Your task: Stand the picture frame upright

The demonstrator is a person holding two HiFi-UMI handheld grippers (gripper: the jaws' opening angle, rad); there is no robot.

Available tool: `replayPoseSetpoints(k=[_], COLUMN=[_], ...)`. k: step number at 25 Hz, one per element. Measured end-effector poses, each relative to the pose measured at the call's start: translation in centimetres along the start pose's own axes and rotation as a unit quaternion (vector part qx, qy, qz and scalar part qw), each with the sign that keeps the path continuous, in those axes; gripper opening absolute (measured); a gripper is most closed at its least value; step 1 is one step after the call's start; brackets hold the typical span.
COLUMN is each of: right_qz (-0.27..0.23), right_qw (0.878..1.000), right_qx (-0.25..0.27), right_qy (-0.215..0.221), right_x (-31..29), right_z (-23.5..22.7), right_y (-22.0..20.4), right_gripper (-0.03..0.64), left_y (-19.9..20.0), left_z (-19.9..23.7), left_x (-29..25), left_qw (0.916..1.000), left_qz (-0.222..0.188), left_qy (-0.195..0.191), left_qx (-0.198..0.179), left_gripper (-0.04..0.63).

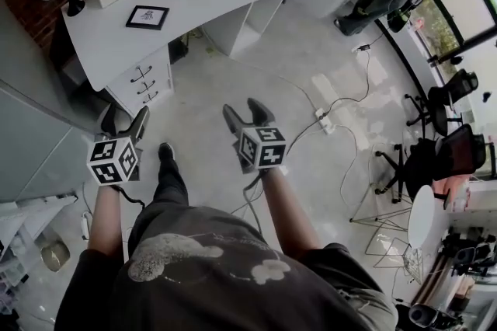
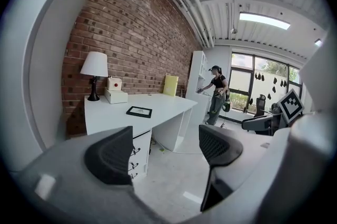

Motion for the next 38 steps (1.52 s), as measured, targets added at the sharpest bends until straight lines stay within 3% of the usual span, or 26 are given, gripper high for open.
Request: replayPoseSetpoints(k=[7, 12, 18, 25, 38], right_qz=[0.014, 0.023, 0.048, 0.094, 0.175], right_qw=[1.0, 1.0, 0.998, 0.993, 0.982], right_qx=[0.001, 0.001, -0.033, -0.073, -0.036], right_qy=[0.002, 0.011, 0.01, 0.019, 0.057], right_x=[-14.4, -22.7, -31.2, -38.4, -49.0], right_z=[0.9, 2.4, 3.9, 5.3, 6.2], right_y=[5.0, 8.0, 9.6, 8.8, 5.4], right_gripper=[0.298, 0.298, 0.298, 0.298, 0.297], left_y=[2.6, 4.0, 4.8, 4.7, 3.7], left_z=[8.8, 14.0, 19.0, 21.3, 23.7], left_x=[-11.1, -16.5, -21.3, -23.7, -25.7], left_qw=[0.9998, 0.9994, 0.9988, 0.9978, 0.9927], left_qz=[0.013, 0.023, 0.035, 0.053, 0.076], left_qy=[-0.014, -0.02, -0.021, -0.012, 0.073], left_qx=[0.011, 0.018, 0.028, 0.037, 0.057], left_gripper=[0.382, 0.382, 0.382, 0.382, 0.38])
Point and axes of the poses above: the fingertips, and each gripper's own axes: x backward along the fingers, z to its left, y out of its top, the point moved 3 cm from there along x, backward along the fingers, and after that the axes turned 6 degrees about -z, right-handed, at the moved point
